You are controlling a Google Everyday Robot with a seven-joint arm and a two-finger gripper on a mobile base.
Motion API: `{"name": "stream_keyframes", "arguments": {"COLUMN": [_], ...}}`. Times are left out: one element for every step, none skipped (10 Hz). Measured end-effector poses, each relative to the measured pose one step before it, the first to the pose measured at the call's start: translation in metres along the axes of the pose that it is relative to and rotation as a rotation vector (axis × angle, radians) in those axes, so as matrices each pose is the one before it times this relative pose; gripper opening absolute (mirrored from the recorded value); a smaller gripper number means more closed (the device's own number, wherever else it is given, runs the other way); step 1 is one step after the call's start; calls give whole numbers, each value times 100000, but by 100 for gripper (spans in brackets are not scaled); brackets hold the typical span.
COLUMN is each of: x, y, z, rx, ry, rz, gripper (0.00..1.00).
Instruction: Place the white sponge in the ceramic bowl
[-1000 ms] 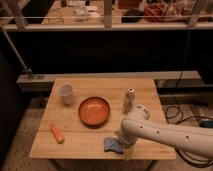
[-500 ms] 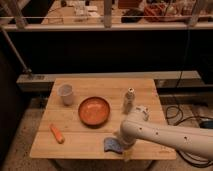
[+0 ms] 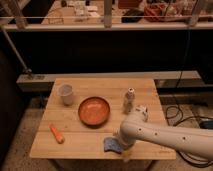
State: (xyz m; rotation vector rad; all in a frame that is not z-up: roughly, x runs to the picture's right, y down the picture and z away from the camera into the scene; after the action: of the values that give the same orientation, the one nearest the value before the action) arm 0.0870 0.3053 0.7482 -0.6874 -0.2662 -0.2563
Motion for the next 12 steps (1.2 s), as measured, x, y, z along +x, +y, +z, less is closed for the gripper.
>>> {"name": "stream_keyframes", "arguments": {"x": [-103, -32, 45, -21, -29, -4, -21, 28, 24, -28, -40, -27], "y": [-33, 13, 67, 82, 68, 87, 29, 63, 111, 126, 37, 51], "z": [157, 111, 121, 183, 121, 120, 70, 84, 118, 202, 132, 148], "rx": [-6, -100, -105, -57, -36, -161, -46, -56, -100, -152, -98, -145], "ry": [-241, -150, -202, -232, -262, -115, -136, -161, -153, -241, -105, -206], "rz": [-207, -31, 238, -50, 52, -5, -3, 76, 86, -52, -136, 115], "gripper": [80, 80, 80, 80, 80, 80, 80, 80, 80, 80, 80, 80]}}
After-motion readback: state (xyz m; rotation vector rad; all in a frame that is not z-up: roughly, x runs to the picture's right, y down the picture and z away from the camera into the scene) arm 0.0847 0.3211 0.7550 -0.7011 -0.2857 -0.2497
